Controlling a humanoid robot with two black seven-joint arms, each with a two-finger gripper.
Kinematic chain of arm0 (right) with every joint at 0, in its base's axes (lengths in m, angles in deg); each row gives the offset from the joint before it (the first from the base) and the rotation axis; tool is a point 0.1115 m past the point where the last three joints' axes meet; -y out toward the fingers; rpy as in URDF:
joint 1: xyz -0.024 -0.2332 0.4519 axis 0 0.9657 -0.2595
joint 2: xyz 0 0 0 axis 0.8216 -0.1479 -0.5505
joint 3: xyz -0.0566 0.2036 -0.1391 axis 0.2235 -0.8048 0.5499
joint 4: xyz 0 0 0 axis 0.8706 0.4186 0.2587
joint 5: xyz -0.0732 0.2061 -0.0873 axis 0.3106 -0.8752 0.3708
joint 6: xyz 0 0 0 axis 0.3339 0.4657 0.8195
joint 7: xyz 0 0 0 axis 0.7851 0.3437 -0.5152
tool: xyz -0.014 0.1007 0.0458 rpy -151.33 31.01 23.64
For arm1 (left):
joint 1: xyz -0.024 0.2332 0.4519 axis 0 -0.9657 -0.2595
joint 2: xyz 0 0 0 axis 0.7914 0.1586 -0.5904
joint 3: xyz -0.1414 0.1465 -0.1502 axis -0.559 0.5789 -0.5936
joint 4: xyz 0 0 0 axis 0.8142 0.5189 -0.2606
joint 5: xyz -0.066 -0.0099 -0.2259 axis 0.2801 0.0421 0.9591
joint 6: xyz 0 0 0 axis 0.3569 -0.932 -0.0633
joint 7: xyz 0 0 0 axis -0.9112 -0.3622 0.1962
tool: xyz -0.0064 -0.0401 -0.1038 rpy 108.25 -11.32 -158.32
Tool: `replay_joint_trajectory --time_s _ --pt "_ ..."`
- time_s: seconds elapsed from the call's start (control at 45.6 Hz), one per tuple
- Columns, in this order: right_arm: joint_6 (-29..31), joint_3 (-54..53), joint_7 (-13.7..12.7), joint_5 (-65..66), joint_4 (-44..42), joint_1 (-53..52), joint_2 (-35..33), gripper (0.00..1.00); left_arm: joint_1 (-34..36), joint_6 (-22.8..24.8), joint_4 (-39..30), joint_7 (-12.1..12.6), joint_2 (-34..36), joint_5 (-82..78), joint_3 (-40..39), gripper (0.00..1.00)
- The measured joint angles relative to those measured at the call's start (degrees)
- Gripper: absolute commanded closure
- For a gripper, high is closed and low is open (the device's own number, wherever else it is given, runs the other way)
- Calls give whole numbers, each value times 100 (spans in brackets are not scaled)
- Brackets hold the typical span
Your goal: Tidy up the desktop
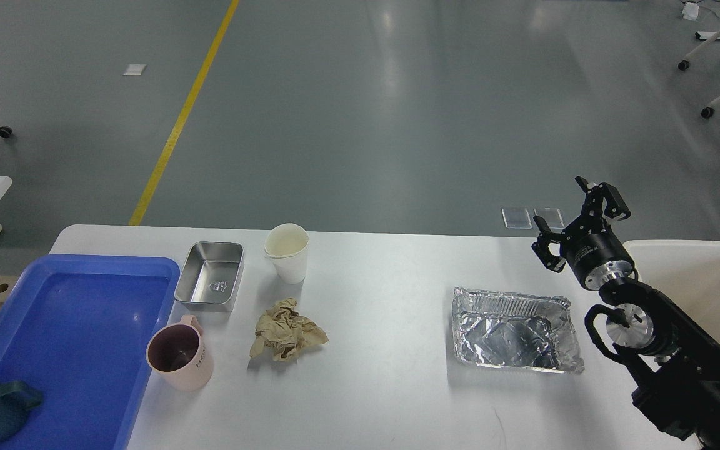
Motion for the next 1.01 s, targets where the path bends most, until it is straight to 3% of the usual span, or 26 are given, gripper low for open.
replay_joint_trajectory --time_s 0.351,0.614,1.009 --pt "-4 8 0 8 -6 5 21 0 920 679 18 -12 247 -745 0 11" --pt "-10 9 0 20 -80 0 57 0 1241 875 19 -16 272 -830 1 11" --pt "-18 17 0 51 -129 -78 135 0 2727 2168 13 34 167 -831 -14 11"
